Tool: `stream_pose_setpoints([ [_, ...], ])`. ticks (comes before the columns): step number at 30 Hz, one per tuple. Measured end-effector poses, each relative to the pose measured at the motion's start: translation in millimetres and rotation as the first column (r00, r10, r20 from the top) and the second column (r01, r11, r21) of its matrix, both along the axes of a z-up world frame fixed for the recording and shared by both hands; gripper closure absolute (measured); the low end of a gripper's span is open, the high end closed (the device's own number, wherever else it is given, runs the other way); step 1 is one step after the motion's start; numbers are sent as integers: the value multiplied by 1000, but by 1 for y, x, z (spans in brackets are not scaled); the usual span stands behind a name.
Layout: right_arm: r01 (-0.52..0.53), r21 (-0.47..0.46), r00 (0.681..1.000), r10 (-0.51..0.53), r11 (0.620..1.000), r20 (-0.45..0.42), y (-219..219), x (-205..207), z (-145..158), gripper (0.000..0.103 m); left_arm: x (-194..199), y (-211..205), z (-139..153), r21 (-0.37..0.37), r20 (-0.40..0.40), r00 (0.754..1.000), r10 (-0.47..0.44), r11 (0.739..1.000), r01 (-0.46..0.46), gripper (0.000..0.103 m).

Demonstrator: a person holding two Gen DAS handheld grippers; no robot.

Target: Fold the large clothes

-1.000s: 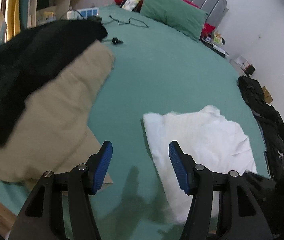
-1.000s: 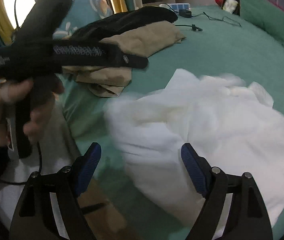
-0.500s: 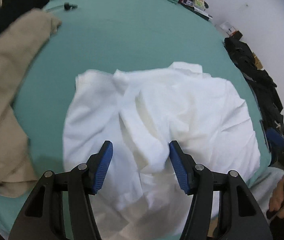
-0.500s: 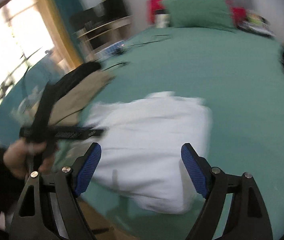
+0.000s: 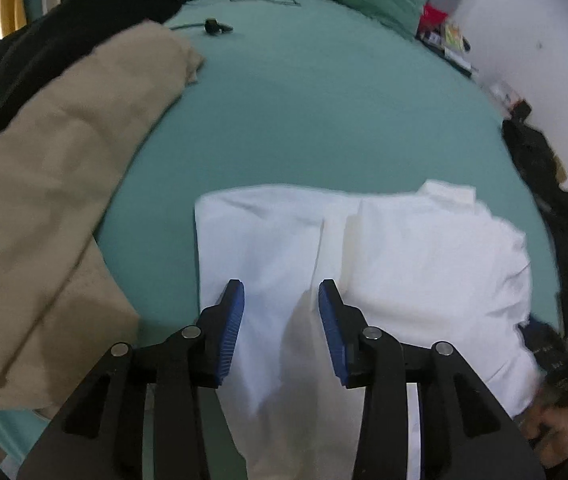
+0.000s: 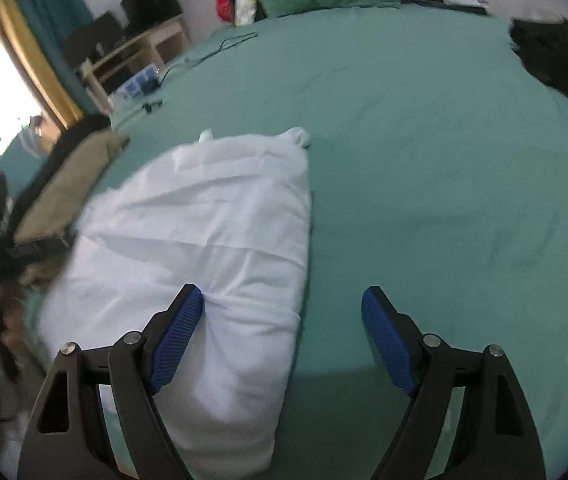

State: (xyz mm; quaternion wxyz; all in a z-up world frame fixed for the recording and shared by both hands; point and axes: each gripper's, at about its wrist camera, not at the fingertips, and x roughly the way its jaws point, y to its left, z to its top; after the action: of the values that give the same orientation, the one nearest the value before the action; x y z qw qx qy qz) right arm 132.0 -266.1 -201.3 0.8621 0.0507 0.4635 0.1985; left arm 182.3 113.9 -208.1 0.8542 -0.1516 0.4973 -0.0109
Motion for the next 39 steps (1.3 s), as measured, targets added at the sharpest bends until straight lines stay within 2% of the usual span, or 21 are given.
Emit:
stream_pose_setpoints([
  [2,-28,-29,1000,28,999,12,10,4,-1,21,-2,-1,13,-18,48,999,5,1000,-5,54],
  [5,-43,-57,999,45,997,22,15,13,10,21,-6,-16,31,-12,103,994,-28,999,29,54],
  [6,-28,-51,998,31,998,49,13,17,20,21,-7,-20,35,-10,113,993,-41,999,42,54],
  [9,16,-36,994,-12,999,109,4,24,39,21,-5,-48,46,-30,138,983,-117,992,122,54],
  [13,36,-93,995,-27,995,94,13,47,31,21,-2,-88,44,-54,144,961,-236,968,246,54],
  [15,27,-120,998,-19,992,67,17,55,18,21,1,-103,36,-65,125,950,-285,953,295,54],
  [17,15,-140,999,-8,990,50,21,59,7,21,12,-115,11,-10,23,944,-330,944,331,53],
  [18,9,-152,999,-3,988,37,27,62,-1,21,11,-115,3,5,-2,943,-332,943,332,52],
  [20,6,-163,999,0,987,41,33,64,-10,21,13,-105,-6,-4,16,954,-299,954,299,45],
  [22,-6,-179,998,18,984,67,36,65,-9,21,15,-98,-7,22,12,960,-280,960,280,42],
  [25,-13,-190,997,28,982,77,35,63,-3,21,14,-87,-4,19,-6,971,-239,971,239,41],
  [31,13,-113,992,1,993,123,15,29,33,19,-11,-58,18,29,30,991,-128,991,128,40],
  [36,-29,-80,996,36,996,87,5,-6,37,19,-40,-35,18,-25,17,998,-57,998,57,40],
  [39,-35,-133,996,45,991,79,4,-23,24,19,-56,-20,-1,-83,-46,999,15,996,-19,40],
])
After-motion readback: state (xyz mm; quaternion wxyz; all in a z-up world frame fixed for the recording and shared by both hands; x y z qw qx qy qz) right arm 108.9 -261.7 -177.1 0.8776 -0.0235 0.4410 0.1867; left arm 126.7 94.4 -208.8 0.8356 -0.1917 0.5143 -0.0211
